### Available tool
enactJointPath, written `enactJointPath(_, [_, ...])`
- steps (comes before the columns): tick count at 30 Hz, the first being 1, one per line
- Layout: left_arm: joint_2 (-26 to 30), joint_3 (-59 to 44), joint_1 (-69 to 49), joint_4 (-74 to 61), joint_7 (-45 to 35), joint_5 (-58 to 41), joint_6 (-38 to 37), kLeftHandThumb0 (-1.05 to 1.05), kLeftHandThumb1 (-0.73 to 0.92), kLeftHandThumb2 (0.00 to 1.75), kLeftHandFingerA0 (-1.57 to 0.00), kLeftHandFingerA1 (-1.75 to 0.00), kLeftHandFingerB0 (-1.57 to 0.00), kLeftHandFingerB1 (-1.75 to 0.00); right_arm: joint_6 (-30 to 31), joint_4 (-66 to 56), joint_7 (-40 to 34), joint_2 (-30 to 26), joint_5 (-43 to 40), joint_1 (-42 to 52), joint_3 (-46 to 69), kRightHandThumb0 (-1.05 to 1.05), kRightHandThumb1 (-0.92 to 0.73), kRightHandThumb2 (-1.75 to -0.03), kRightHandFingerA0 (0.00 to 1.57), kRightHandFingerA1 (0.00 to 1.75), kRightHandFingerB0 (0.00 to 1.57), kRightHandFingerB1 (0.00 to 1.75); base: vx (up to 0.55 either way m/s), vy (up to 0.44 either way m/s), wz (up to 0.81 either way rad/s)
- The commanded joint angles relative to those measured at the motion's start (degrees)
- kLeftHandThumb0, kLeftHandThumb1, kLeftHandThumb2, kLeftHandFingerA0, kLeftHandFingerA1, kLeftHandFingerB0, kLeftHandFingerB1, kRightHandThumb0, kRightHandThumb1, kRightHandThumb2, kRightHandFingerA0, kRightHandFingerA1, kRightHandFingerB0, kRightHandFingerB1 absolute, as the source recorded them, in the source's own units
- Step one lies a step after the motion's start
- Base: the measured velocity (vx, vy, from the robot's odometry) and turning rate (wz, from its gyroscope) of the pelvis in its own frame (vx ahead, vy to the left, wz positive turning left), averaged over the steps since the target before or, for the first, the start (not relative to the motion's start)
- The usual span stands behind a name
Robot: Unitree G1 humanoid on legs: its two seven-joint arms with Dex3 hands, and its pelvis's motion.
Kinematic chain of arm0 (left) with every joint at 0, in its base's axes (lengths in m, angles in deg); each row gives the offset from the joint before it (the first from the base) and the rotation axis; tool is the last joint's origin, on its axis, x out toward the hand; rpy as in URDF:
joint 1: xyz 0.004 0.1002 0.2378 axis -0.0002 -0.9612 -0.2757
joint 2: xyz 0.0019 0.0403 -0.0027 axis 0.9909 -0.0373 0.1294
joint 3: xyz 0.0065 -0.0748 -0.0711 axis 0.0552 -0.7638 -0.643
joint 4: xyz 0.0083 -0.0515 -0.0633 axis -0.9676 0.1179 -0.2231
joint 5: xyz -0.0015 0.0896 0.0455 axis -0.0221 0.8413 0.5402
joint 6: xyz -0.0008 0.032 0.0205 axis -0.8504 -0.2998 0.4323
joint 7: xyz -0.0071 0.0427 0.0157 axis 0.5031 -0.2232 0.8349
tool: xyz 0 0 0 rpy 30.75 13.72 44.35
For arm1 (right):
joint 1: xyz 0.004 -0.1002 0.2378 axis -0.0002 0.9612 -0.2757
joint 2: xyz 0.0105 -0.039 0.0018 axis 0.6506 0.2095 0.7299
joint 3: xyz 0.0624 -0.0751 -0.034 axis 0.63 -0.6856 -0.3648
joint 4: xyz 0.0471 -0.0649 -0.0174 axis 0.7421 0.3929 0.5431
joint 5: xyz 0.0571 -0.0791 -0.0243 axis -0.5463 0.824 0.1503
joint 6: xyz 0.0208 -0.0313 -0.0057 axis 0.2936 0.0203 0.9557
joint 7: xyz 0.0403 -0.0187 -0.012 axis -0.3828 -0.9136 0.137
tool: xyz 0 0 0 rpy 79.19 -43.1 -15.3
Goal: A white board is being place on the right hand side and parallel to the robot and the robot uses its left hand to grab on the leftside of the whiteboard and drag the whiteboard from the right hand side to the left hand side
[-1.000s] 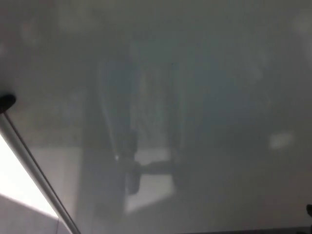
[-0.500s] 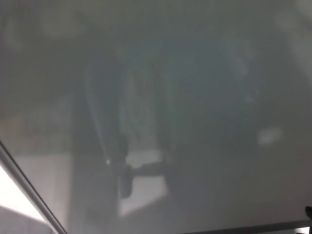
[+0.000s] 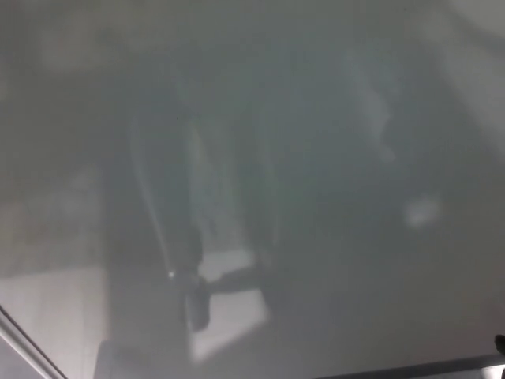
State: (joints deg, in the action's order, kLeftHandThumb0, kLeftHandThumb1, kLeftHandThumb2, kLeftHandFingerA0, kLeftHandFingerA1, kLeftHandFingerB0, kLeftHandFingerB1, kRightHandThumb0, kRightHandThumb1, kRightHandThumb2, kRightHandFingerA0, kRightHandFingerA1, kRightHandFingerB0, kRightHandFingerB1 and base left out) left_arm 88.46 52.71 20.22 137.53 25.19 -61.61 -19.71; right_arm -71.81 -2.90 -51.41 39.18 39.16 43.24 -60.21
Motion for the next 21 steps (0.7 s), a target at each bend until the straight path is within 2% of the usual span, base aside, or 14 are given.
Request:
enactJointPath(1, [3.99, -1.16, 1.78, 1.17, 0.91, -1.33, -3.28, -0.15, 0.6, 0.56, -0.78, -1.75, -0.73, -1.51, -1.21, 0.17, -0.89, -0.36, 0.58, 0.57, -0.33, -0.64, -0.71, -1.11, 0.54, 0.64, 0.23, 0.5, 0.0, 0.0, 0.0])
enactJointPath(2, [4.25, -1.21, 1.74, 1.44, 0.52, -1.5, -3.27, -0.15, 0.61, 0.56, -0.78, -1.75, -0.71, -1.54, -1.09, 0.21, -0.7, -0.37, 0.48, 0.54, -0.29, -0.73, -0.85, -0.69, 0.55, 0.48, 0.37, 0.42, 0.0, 0.0, 0.06])
enactJointPath(3, [4.69, -1.35, 1.76, 1.95, -0.38, -1.76, -3.61, -0.15, 0.6, 0.57, -0.79, -1.75, -0.73, -1.54, -0.87, 0.18, -0.75, -0.25, 0.26, 0.56, -0.15, -0.61, -0.71, -1.1, 0.55, 0.64, 0.24, 0.5, 0.0, 0.0, 0.0])
enactJointPath(18, [8.45, -1.81, 4.24, 6.26, -3.54, -2.14, -2.6, -0.15, 0.55, 0.57, -0.81, -1.75, -0.76, -1.51, -0.79, 0.34, -1.51, -0.14, 0.62, 0.34, -0.46, -0.62, -0.7, -1.1, 0.55, 0.64, 0.24, 0.5, 0.0, 0.0, 0.0])
enactJointPath(19, [8.57, -1.64, 4.31, 6.31, -3.43, -1.9, -2.7, -0.16, 0.55, 0.56, -0.81, -1.75, -0.77, -1.5, -0.79, 0.37, -1.62, -0.14, 0.66, 0.28, -0.49, -0.71, -0.83, -0.69, 0.57, 0.49, 0.39, 0.43, 0.0, 0.0, 0.0])
enactJointPath(20, [8.71, -1.2, 4.52, 6.33, -3.78, -1.42, -3.45, -0.2, 0.55, 0.57, -0.82, -1.75, -0.75, -1.54, -0.76, 0.42, -1.59, -0.14, 0.64, 0.16, -0.48, -0.62, -0.69, -1.09, 0.55, 0.65, 0.24, 0.5, 0.0, 0.0, 0.0])
enactJointPath(21, [8.74, -0.92, 4.8, 6.43, -4.71, -1.26, -4.35, -0.2, 0.55, 0.57, -0.82, -1.75, -0.75, -1.54, -0.74, 0.44, -1.28, -0.12, 0.47, 0.07, -0.41, -0.62, -0.69, -1.09, 0.55, 0.65, 0.24, 0.5, 0.0, 0.0, 0.0])
